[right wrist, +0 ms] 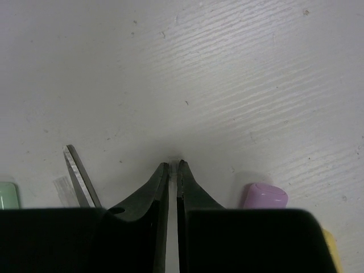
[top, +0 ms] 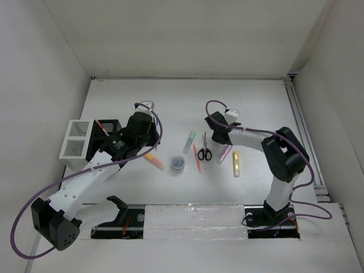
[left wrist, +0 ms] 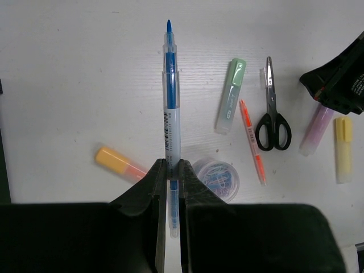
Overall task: Sort the stationery into containers
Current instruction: Grab a piece of stationery with the right arm, then cap the pen
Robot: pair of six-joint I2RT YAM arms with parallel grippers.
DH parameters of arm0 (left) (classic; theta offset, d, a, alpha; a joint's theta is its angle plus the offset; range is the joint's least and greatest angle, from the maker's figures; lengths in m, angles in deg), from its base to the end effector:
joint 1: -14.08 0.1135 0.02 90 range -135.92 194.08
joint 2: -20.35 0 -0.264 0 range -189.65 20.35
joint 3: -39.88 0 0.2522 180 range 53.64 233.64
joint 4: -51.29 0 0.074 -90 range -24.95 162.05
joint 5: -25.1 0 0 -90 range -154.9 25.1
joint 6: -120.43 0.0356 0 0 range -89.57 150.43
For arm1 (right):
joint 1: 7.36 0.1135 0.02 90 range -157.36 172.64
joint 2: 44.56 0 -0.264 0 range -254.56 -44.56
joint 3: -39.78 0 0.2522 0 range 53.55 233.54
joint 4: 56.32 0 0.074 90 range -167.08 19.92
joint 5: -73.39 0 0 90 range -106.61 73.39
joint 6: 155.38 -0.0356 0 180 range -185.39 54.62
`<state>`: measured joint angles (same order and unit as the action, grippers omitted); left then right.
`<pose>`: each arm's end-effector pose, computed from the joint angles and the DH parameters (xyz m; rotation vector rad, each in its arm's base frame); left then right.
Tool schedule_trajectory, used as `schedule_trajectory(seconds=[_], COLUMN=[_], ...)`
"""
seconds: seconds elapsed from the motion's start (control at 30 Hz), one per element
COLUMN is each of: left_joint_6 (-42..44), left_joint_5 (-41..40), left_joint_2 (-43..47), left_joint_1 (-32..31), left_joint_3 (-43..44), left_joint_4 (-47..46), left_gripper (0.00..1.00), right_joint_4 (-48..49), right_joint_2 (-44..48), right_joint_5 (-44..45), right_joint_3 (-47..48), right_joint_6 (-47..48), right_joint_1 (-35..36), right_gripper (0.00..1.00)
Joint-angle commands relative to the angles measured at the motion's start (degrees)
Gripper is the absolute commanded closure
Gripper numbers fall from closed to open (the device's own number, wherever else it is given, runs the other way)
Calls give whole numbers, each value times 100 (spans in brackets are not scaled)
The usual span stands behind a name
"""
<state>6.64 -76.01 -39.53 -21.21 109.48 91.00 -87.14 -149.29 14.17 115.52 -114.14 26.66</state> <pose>0.1921 -0.1275 0.3300 0.0934 2.1093 -0.4218 0.3088 0.1865 0.1562 0.4850 2.3595 -0.0677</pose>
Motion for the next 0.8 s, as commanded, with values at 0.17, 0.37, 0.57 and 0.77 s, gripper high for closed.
schedule_trajectory(seconds=[0.17,0.37,0.57,0.77], left_joint_6=[340,402,51,-222], left_joint_5=[1003,2848,4107,4917], left_joint_2=[90,406,1003,1189], left_joint_1=[-31,-31,-31,-31], left_joint_3=[-29,-81,-431,-696], left_joint_4=[-283,-837,-1811,-2973], left_gripper=[100,100,100,100], right_joint_4=[1123,2468,4823,6983], right_joint_2=[1278,2772,3756,3784], right_joint_5=[-644,-1363,-2078,-2164], right_joint_3=[-247,-598,-1326,-1750], right_joint_6=[743,1324,825,472], right_joint_1=[254,254,386,701], right_gripper=[100,100,100,100])
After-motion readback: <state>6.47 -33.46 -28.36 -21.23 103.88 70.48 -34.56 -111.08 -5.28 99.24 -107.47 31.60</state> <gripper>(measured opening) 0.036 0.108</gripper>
